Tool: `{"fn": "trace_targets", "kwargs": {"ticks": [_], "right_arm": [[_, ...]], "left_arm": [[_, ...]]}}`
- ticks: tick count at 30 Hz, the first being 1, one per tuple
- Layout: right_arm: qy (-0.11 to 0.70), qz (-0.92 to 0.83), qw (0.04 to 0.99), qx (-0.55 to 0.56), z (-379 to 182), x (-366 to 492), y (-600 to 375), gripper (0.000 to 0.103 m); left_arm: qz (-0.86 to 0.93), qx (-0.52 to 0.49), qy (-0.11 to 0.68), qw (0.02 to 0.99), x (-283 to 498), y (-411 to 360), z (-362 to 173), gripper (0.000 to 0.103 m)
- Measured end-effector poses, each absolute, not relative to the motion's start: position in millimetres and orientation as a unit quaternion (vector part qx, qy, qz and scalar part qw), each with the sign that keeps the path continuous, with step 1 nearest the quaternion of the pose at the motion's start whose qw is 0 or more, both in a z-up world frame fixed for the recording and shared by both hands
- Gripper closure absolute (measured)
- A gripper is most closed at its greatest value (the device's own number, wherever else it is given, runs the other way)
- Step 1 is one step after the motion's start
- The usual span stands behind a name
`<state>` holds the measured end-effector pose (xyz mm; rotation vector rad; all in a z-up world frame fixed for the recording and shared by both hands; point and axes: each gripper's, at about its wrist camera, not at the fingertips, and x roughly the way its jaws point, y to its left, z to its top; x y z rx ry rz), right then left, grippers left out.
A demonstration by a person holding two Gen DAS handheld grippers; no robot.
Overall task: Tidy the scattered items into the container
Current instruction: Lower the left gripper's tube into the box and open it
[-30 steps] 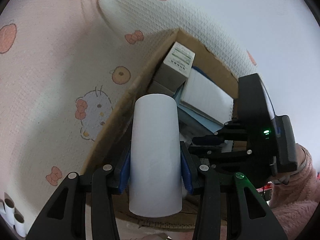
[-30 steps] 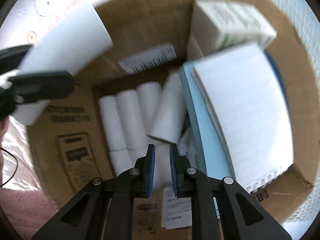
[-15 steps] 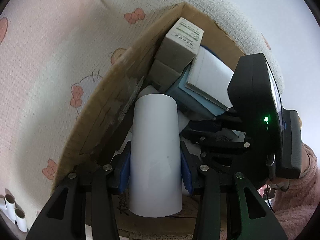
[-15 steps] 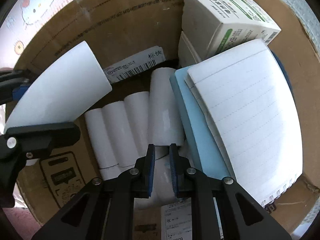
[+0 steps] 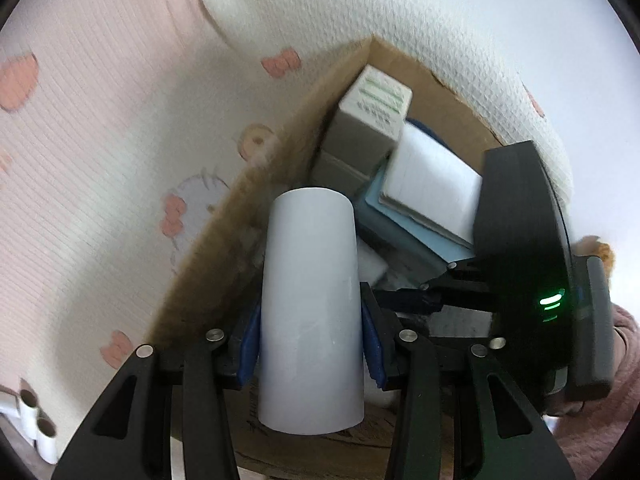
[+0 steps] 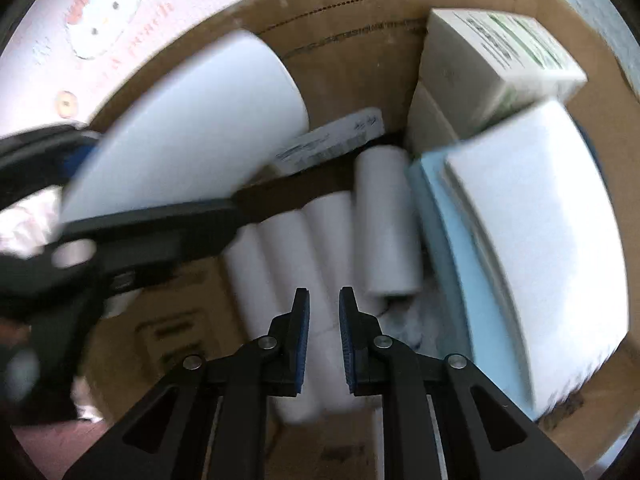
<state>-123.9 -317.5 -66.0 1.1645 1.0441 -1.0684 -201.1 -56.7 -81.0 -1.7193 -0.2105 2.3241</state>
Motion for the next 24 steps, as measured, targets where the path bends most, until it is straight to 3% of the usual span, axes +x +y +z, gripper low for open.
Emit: {"fn": "trace_targets", "kwargs": {"ticks": [20,24], "right_arm": [[0.531,-0.496,0.519,0.450,-71,-118,-341,0.093],[0.483,-0.496,0.526,0.494,-52,-134,-343,0.092]], "left_arm": [[0.794,-0.589,-0.099,0.118,-195,-68,-73,0.056],[0.781,-0.606,-0.112,0.105,-197,-69,-79,0.056]]}}
